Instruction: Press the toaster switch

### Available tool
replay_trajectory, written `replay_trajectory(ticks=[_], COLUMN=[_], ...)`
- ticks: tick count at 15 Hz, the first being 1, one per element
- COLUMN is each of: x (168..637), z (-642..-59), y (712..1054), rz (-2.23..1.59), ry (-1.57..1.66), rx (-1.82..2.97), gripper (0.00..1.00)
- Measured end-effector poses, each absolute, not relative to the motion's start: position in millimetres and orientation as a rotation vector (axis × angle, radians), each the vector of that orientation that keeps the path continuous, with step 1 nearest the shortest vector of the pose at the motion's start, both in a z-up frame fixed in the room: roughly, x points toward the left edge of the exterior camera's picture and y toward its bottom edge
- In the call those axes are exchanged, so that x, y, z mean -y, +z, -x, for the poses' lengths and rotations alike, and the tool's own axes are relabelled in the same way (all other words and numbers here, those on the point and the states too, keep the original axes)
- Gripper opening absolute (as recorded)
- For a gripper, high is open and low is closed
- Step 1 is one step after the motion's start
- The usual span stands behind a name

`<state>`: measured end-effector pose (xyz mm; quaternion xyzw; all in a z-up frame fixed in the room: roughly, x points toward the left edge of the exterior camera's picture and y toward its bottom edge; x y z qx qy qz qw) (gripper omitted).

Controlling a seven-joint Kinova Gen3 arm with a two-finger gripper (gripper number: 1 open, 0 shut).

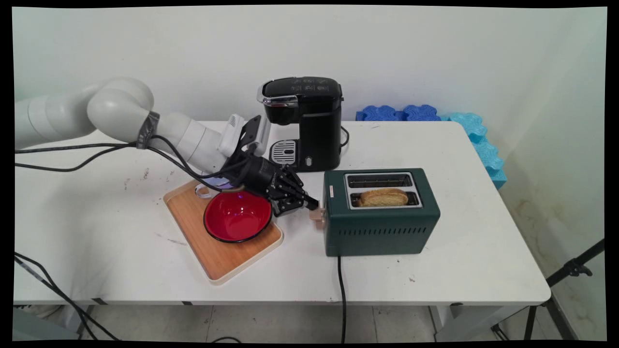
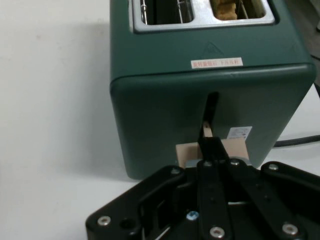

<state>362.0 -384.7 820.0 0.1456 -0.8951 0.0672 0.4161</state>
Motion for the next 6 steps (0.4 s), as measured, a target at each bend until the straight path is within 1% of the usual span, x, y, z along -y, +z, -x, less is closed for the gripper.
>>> replay_trajectory(ticks=[6], x=[383.8], z=[-362.8], y=[816.3], rz=[-0.364], ry=[0.167], rx=[2.257], gripper=[0.0])
